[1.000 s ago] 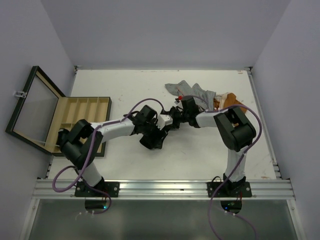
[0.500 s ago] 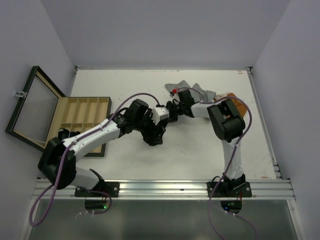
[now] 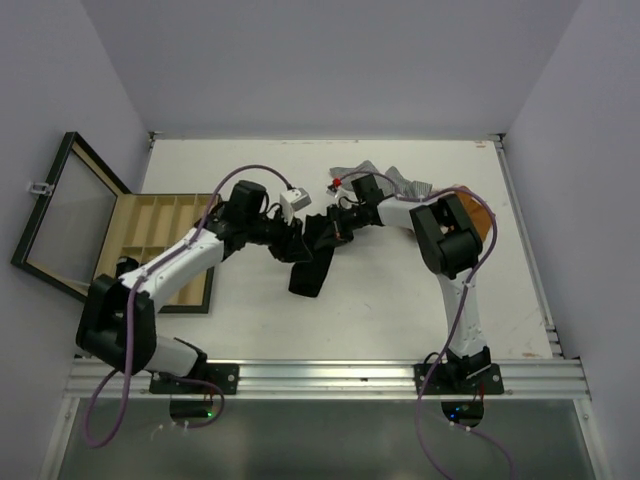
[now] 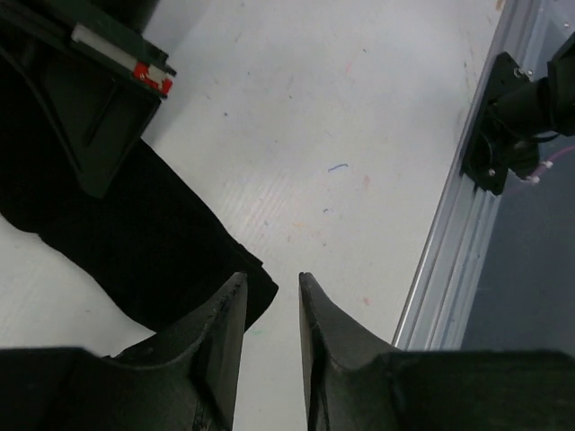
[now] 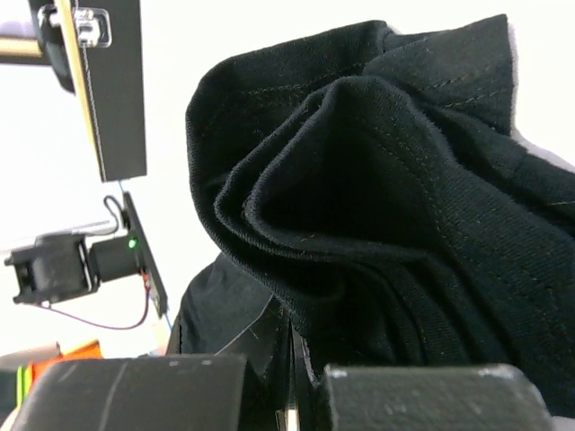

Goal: Roll the underwear
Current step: Fold the underwear

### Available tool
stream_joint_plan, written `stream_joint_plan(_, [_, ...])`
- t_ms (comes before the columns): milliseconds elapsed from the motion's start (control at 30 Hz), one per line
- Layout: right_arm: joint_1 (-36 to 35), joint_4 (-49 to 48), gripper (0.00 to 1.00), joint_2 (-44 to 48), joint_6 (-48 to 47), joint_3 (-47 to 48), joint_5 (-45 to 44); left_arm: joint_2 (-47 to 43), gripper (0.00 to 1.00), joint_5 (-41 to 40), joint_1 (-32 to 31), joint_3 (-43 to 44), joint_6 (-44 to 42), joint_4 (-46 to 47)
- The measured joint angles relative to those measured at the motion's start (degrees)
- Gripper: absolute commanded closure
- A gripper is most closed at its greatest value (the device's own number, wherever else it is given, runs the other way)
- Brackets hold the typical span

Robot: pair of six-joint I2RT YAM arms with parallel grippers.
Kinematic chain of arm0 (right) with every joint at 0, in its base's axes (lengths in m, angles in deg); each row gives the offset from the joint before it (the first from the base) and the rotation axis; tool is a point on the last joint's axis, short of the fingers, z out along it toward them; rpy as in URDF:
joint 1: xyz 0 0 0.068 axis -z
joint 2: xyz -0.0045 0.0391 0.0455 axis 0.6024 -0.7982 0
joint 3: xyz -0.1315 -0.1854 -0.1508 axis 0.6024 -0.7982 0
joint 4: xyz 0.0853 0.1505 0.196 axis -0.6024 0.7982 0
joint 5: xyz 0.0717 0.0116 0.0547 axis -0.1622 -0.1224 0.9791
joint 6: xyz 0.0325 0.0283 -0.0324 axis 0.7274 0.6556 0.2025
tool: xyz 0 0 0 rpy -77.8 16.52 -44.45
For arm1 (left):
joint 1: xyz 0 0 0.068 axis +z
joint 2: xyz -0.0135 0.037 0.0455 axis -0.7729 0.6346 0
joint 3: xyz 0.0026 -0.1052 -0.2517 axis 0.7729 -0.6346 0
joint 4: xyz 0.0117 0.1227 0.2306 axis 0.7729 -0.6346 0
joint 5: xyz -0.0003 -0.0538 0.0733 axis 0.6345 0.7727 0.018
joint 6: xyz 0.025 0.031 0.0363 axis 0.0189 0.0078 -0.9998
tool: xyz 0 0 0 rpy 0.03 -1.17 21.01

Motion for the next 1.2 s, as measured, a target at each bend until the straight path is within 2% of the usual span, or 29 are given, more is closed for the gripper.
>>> stream_joint_plan(133, [0.0, 1.0, 1.00, -0.4, -1.3, 0.0, 2.0, 7.7, 0.73, 8.1, 2.8, -4.8, 6.9, 7.1])
stream_joint_plan(267, [0.1, 1.6, 1.00, -0.9, -1.8, 0.0, 3.9, 12.4, 0.76, 12.4, 4.0, -10.1, 14.5, 17.0])
stream_joint_plan(467, [0.1, 0.3, 1.00, -1.0, -0.7, -0.8, 4.5, 17.6, 0.78, 15.3, 3.7, -13.4, 22.7, 29.3])
stream_joint_plan(633, [0.1, -2.9, 1.00, -1.0, 2.7, -2.1, 4.7, 22.1, 0.80, 15.5, 3.0, -14.4, 26.1, 34.5])
stream_joint_plan(700, [0.1, -3.6, 0.96, -1.0, 3.8, -2.3, 4.7, 23.8, 0.81, 15.0, 2.5, -15.6, 27.3, 35.9])
stream_joint_plan(800, [0.2, -4.3, 0.86, -1.0, 5.4, -2.4, 4.6, 27.1, 0.81, 14.3, 2.3, -15.9, 28.7, 36.8])
stream_joint_plan(933, [0.2, -4.8, 0.80, 0.7, 8.2, -2.5, 2.3, 29.5, 0.80, 15.9, 2.5, -14.5, 31.0, 38.8])
stream_joint_plan(1067, [0.3, -9.9, 0.84, 8.2, 14.0, -7.3, -1.9, 29.9, 0.78, 16.2, 2.5, -15.0, 32.9, 41.5])
stream_joint_plan(1100, [0.4, -11.1, 0.88, 10.7, 15.4, -9.0, -2.8, 29.9, 0.78, 16.2, 2.5, -15.3, 33.3, 42.2])
stream_joint_plan(1200, [0.4, -15.8, 0.93, 16.7, 19.6, -13.0, -4.7, 29.8, 0.77, 16.2, 2.5, -16.3, 33.9, 44.4])
